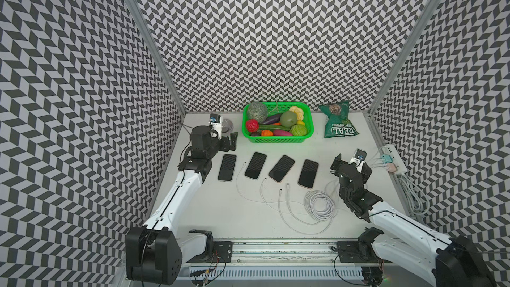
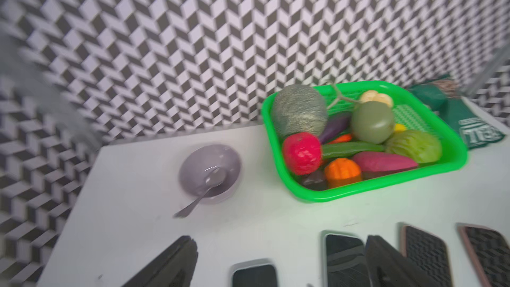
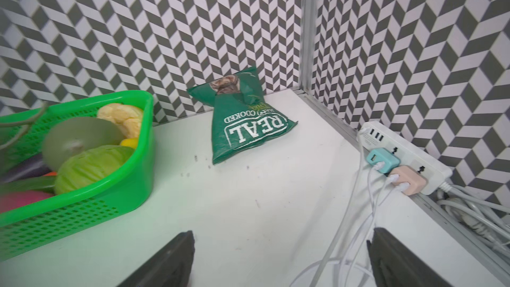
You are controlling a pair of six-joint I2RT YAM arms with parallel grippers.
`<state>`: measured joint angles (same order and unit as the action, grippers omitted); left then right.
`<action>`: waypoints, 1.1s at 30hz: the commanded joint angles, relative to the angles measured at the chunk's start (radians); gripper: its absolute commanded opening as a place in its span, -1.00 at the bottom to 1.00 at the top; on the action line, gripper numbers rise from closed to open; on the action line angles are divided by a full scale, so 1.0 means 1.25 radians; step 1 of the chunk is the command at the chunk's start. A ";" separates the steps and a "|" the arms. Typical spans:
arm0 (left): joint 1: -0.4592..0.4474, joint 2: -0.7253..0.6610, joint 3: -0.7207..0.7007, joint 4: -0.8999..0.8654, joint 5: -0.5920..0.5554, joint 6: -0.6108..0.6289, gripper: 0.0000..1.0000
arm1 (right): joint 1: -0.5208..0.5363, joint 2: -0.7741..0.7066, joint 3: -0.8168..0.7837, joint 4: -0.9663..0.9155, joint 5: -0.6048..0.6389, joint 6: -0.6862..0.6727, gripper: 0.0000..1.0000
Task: Unplug the charging cable from the phone
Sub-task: Reset both arms
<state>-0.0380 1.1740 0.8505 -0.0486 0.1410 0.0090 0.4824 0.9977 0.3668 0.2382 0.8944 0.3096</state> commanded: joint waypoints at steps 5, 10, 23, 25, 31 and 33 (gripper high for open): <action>0.161 -0.007 -0.157 0.224 -0.024 -0.044 1.00 | -0.051 0.039 -0.098 0.310 -0.032 -0.148 0.99; 0.204 0.102 -0.195 0.333 0.009 -0.082 1.00 | -0.097 0.103 -0.163 0.489 -0.103 -0.206 0.99; 0.078 0.236 -0.359 0.733 -0.152 -0.049 1.00 | -0.169 0.266 -0.167 0.779 -0.222 -0.301 0.99; 0.049 0.238 -0.362 0.746 -0.182 -0.038 1.00 | -0.175 0.297 -0.164 0.825 -0.233 -0.317 0.99; -0.005 0.275 -0.413 0.892 -0.259 -0.015 1.00 | -0.215 0.409 -0.164 0.958 -0.306 -0.293 0.99; -0.003 0.279 -0.441 0.944 -0.262 -0.020 1.00 | -0.235 0.401 -0.151 0.911 -0.345 -0.281 0.99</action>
<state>-0.0425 1.5169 0.3290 0.9806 -0.1291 -0.0334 0.2119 1.4963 0.1562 1.2881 0.5411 -0.0547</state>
